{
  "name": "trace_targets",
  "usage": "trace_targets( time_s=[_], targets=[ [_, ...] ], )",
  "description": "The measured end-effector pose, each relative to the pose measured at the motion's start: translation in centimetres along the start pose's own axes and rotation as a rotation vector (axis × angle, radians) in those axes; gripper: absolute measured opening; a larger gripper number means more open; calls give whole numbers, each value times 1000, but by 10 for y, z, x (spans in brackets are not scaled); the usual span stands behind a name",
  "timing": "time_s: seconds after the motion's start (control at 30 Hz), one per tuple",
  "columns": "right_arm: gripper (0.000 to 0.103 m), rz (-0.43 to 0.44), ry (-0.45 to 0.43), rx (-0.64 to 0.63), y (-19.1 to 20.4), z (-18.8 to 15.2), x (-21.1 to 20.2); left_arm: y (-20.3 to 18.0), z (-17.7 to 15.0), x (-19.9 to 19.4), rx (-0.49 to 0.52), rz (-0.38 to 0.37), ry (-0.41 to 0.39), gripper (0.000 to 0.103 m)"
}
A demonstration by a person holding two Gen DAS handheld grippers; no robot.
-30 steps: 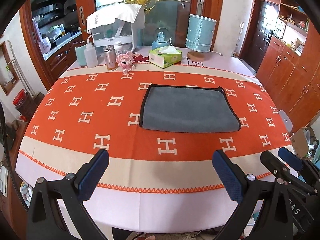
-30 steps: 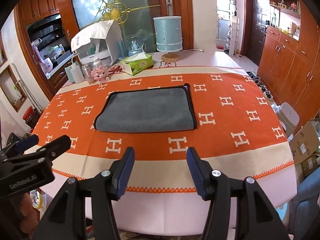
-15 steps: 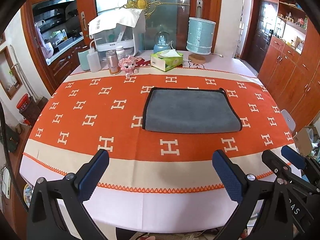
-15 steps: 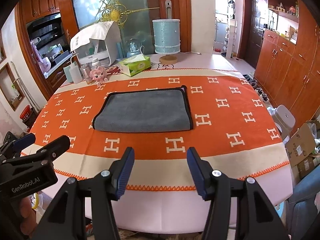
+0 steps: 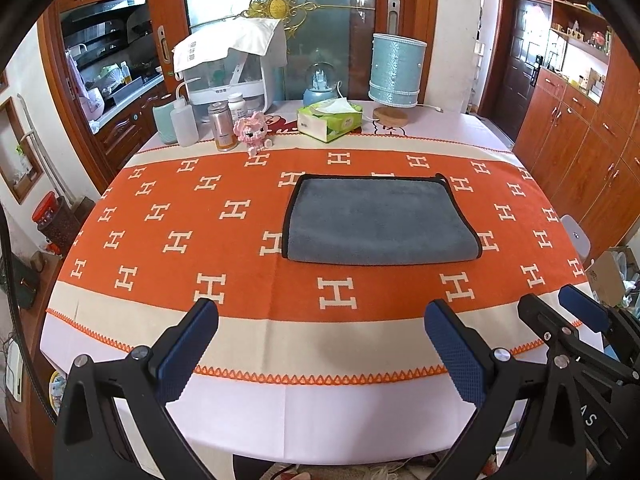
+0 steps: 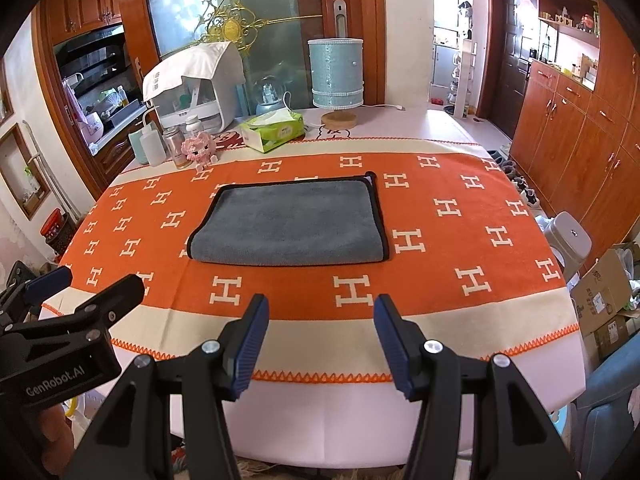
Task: Fold towel
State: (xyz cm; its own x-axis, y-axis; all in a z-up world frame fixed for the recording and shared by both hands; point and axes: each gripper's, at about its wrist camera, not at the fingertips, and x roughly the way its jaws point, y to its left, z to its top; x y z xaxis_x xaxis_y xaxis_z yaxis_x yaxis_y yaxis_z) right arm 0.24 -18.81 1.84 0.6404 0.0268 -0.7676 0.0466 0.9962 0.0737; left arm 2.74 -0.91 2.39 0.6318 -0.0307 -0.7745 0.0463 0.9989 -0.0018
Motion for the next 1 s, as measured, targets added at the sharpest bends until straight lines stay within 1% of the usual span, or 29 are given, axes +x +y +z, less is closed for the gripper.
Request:
trace_targets(
  time_s=[0.53,1.0],
  targets=[
    [55,2,-2,0,2,0,0,-2,-1,0,4,-2,4,103],
    [55,16,18,0,1,0,4,-5,-5,6,9,-8,22,103]
  ],
)
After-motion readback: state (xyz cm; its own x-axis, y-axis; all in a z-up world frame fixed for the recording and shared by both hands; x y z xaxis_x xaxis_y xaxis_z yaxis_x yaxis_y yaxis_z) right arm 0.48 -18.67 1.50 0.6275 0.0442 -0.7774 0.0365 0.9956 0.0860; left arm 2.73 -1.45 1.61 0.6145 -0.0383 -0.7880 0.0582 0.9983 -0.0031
